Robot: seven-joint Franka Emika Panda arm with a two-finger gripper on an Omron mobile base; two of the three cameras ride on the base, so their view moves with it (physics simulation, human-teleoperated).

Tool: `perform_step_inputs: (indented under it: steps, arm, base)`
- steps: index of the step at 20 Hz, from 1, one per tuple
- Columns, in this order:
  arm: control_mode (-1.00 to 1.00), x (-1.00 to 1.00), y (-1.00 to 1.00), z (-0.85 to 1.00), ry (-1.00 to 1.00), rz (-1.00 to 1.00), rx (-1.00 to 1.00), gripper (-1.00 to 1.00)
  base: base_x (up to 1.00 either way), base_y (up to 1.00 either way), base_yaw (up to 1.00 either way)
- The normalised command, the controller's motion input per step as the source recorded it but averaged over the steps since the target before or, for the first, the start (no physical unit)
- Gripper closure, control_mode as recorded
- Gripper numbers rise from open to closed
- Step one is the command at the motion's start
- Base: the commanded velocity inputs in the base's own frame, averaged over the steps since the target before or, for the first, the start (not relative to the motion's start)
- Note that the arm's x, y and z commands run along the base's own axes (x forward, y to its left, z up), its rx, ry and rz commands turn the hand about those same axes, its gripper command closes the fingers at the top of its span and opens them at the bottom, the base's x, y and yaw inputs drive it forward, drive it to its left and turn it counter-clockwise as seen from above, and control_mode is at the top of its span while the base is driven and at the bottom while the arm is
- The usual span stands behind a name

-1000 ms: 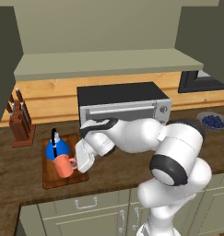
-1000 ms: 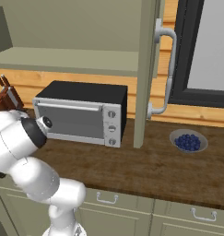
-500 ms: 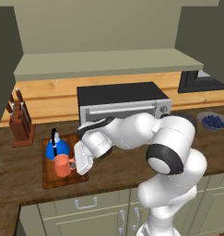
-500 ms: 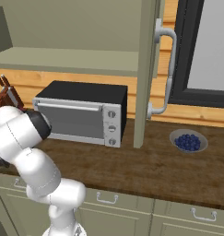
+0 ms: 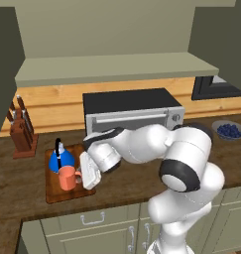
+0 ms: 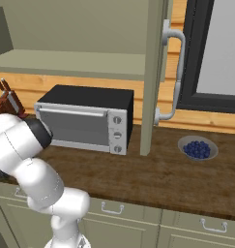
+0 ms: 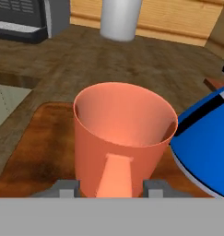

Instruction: Pick the kettle from the counter and place it on the tray. Then pick the mug from the cabinet and place it on the tray. Then close the cabinet doors.

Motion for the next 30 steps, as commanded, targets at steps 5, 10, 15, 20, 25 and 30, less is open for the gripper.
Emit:
perform_step_inputs:
  steps: [5, 10, 15, 20, 25, 30]
  arm:
    - [-1.00, -0.10, -0.06, 0.25, 0.00, 0.00, 0.00, -1.00]
    - [-1.00, -0.21, -0.19, 0.62, 0.00, 0.00, 0.01, -1.00]
    - [-1.00, -0.52, -0.31, 0.71, -0.10, 0.00, 0.01, -1.00]
    - [-1.00, -0.71, -0.36, 0.70, -0.15, 0.00, 0.00, -1.00]
    - [-1.00, -0.65, -0.29, 0.65, -0.03, -0.11, 0.00, -1.00]
    - [-1.00, -0.66, -0.22, 0.63, -0.04, -0.10, 0.00, -1.00]
  base:
    - [0.00, 0.00, 0.00]
    - [0.00, 0.00, 0.00]
    - [0.00, 0.00, 0.00]
    - [0.00, 0.00, 0.00]
    - [0.00, 0.00, 0.00]
    - [0.00, 0.00, 0.00]
